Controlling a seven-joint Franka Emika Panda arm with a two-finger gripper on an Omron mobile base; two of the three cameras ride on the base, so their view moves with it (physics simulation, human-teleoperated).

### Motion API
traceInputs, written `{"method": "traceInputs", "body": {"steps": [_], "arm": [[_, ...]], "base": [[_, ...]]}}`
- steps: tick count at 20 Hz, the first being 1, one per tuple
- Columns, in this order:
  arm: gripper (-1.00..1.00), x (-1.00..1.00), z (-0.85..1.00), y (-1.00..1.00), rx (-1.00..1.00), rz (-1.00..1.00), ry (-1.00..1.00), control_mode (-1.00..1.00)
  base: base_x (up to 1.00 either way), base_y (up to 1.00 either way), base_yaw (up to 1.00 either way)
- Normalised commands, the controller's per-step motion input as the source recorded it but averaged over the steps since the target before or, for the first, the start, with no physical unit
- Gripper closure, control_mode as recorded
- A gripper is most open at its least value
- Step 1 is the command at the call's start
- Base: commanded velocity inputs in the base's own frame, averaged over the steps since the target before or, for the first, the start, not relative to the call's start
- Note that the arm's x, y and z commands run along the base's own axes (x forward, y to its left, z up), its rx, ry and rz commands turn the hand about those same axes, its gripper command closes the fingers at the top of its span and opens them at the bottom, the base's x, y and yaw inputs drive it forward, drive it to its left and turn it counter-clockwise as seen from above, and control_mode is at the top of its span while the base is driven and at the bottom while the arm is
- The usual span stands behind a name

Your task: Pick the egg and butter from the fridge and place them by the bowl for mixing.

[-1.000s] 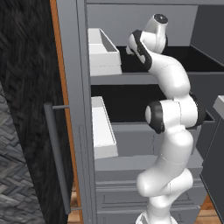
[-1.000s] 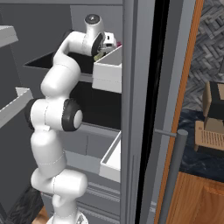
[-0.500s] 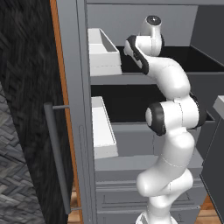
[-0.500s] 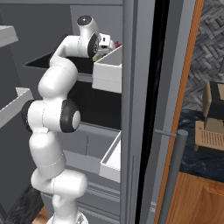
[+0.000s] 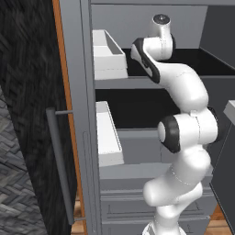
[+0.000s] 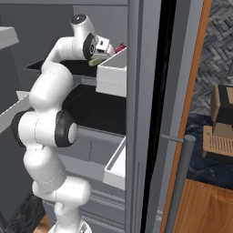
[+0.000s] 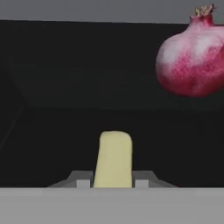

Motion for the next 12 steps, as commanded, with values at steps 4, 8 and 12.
{"method": "traceInputs", "body": {"steps": [4, 8, 12], "arm": [[1.0, -0.89, -0.05, 0.0, 0.11, 0.0, 0.0, -1.0], [1.0, -0.94, -0.08, -0.01, 0.08, 0.0, 0.0, -1.0], [1.0, -0.94, -0.08, 0.0, 0.01, 0.0, -0.01, -1.0]], "base": [[0.0, 0.0, 0.0], [0.0, 0.0, 0.0], [0.0, 0.0, 0.0]]}}
